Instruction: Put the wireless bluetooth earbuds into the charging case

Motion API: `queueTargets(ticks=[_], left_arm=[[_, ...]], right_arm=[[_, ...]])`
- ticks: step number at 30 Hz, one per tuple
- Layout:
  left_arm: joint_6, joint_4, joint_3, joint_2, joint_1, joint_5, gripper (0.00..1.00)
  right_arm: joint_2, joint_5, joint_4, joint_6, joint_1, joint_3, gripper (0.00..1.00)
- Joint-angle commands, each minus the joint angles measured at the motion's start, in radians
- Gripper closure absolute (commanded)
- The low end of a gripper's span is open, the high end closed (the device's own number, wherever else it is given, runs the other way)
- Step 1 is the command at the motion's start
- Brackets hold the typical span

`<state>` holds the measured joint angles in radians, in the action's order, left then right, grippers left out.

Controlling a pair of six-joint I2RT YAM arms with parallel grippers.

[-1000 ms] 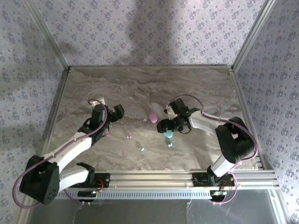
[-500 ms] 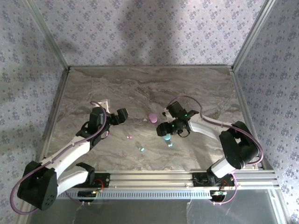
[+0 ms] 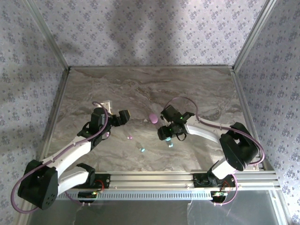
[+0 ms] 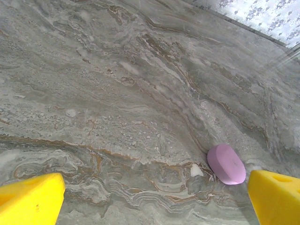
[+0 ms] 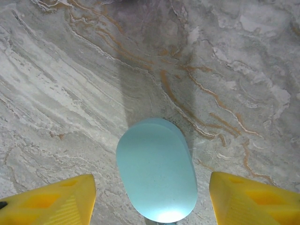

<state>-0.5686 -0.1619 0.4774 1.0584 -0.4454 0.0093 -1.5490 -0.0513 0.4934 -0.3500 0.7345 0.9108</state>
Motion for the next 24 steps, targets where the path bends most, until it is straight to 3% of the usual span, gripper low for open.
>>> queueTargets(ticks=[1, 14, 24], left_arm=[[0.019, -0.038, 0.015, 0.002, -0.009, 0.021, 0.0], [0.029, -0.059, 0.008, 0.009, -0.015, 0.033, 0.0], [0.03, -0.064, 0.007, 0.012, -0.016, 0.038, 0.0]], right_arm=[[-0.033, 0.06, 0.051, 0.02, 0.017, 0.032, 0.36], [-0.084, 0.076, 0.071, 0.034, 0.036, 0.059, 0.42], [-0.092, 0.072, 0.071, 0.034, 0.037, 0.06, 0.58]])
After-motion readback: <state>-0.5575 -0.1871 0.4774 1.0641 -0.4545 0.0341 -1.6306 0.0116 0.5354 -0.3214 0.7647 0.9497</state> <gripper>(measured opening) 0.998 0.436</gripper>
